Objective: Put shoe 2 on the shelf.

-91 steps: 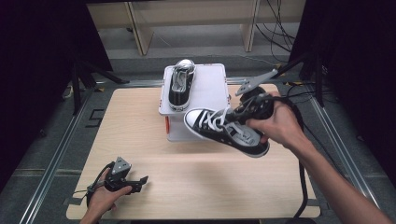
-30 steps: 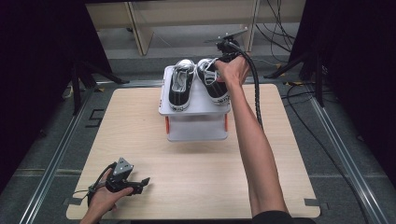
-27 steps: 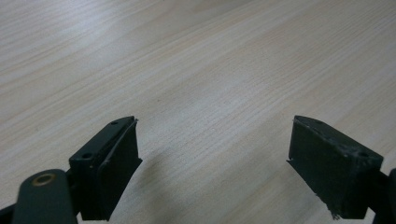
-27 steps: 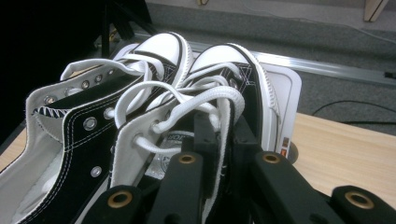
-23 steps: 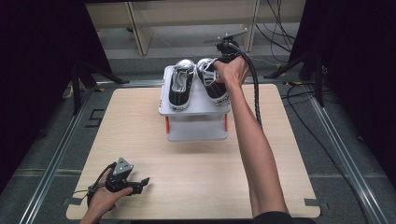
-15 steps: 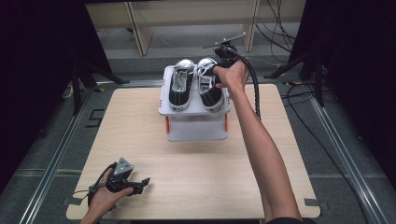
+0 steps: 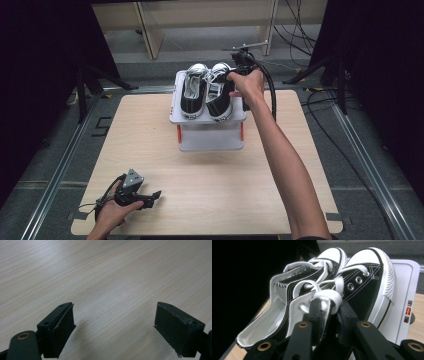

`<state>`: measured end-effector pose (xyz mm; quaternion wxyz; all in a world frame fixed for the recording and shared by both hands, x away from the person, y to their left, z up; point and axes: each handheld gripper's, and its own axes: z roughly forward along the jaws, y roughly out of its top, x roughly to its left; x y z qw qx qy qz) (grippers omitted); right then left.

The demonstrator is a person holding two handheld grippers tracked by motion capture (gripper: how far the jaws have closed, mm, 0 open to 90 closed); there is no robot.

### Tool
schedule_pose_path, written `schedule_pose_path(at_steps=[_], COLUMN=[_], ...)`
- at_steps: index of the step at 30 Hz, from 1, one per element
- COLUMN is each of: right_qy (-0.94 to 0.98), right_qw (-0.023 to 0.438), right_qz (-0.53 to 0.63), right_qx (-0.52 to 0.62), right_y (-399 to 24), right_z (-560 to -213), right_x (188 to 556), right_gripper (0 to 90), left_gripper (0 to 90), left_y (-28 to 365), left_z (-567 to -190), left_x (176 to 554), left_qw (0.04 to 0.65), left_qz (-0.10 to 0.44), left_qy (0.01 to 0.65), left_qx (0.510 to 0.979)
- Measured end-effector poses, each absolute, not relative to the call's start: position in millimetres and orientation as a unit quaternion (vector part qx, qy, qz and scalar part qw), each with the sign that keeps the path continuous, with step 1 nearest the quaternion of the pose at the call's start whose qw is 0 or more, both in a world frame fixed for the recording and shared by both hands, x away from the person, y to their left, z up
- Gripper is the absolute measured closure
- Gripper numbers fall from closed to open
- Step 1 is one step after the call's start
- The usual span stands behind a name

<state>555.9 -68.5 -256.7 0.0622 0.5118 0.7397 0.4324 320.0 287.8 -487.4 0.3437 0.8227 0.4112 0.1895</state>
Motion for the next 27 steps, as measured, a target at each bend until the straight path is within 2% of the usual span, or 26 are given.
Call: schedule_pose_path(at_steps=[4, 15, 17, 20, 27], right_qy=[0.77, 0.775, 0.781, 0.768, 0.766], right_qw=[0.094, 0.08, 0.087, 0.073, 0.073], right_qz=[0.392, 0.415, 0.41, 0.419, 0.424], right_qx=[0.495, 0.47, 0.464, 0.479, 0.478], right_y=[-71.8, -79.8, -79.0, -78.2, -73.9], right_z=[-260.5, -269.5, -269.8, -271.3, -265.8], right_x=[558.6, 562.0, 561.1, 563.5, 561.9], right_gripper=[69.6, 70.2, 73.1, 77.5, 78.5], left_gripper=[15.4, 15.4, 15.4, 15.4, 15.4], left_y=[287.9, 287.1, 286.8, 286.6, 287.5], left_z=[-487.4, -488.9, -488.5, -488.3, -488.3], left_x=[319.4, 321.1, 320.6, 321.4, 322.2], left_qw=[0.345, 0.346, 0.343, 0.343, 0.342], left_qz=[0.189, 0.189, 0.185, 0.186, 0.189], left_qy=[0.412, 0.409, 0.414, 0.412, 0.408], left_qx=[0.822, 0.823, 0.823, 0.823, 0.825])
